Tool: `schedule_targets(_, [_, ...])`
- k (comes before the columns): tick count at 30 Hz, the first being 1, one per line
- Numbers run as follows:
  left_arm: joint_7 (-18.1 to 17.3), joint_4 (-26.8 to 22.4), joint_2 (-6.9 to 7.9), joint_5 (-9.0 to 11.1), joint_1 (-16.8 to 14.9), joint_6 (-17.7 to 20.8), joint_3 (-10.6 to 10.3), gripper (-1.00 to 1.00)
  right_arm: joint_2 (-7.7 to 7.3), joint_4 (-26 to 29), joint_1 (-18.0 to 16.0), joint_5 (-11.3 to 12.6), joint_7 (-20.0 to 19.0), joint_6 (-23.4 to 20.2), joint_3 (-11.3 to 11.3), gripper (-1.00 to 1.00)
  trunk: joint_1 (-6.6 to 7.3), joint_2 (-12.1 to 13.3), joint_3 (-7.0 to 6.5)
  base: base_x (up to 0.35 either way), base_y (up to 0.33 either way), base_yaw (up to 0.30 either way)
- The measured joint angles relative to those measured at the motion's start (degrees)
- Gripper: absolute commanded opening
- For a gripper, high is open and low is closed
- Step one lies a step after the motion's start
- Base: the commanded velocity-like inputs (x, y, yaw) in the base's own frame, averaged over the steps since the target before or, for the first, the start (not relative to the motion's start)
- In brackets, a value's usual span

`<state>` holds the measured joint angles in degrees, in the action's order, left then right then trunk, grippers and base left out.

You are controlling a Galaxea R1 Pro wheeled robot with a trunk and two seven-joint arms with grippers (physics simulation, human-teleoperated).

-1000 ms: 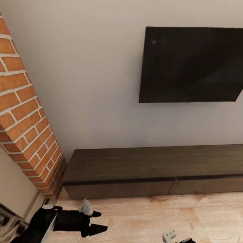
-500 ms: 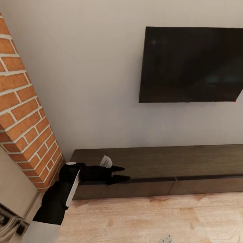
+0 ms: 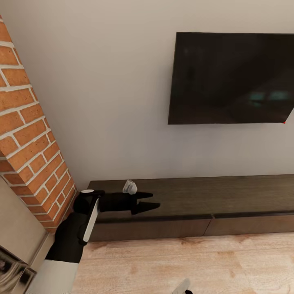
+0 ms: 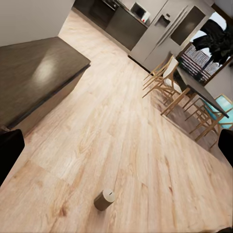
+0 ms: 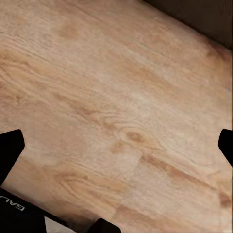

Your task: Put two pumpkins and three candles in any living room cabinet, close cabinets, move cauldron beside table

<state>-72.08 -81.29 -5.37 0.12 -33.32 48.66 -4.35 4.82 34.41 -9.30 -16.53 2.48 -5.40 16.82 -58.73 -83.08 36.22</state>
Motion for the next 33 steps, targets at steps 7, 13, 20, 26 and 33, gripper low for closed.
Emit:
schedule_targets(7, [0.2,0.0,-0.5,0.1,-0.2,0.0,0.0,1.0,0.55,-1.9,0.0,-4.8,14.9,12.7,0.0,1.0,0.0,0.0,0.0,0.0,0.0,0.0])
schedule_targets(13, [0.1,-0.2,-0.56,0.2,-0.2,-0.1,0.0,1.0,0.23,-3.1,0.0,-5.4,18.4,22.7,0.0,1.0,0.0,0.0,0.0,0.0,0.0,0.0])
schedule_targets(20, [0.1,-0.3,-0.54,3.1,-0.2,-0.1,0.0,1.0,0.07,-3.6,-0.1,-5.8,20.5,25.0,0.2,1.0,0.0,0.0,0.0,0.0,0.0,0.0])
schedule_targets(26, [0.1,-0.3,-0.52,3.5,-0.2,-0.1,0.0,1.0,0.16,-4.2,-0.1,-21.6,29.6,24.3,0.3,1.0,0.0,0.0,0.0,0.0,0.0,0.0])
schedule_targets(33, [0.1,-0.3,-0.52,3.6,-0.2,0.0,0.0,1.0,1.05,-10.5,-0.1,-49.6,51.0,9.9,0.2,1.0,0.0,0.0,0.0,0.0,0.0,0.0])
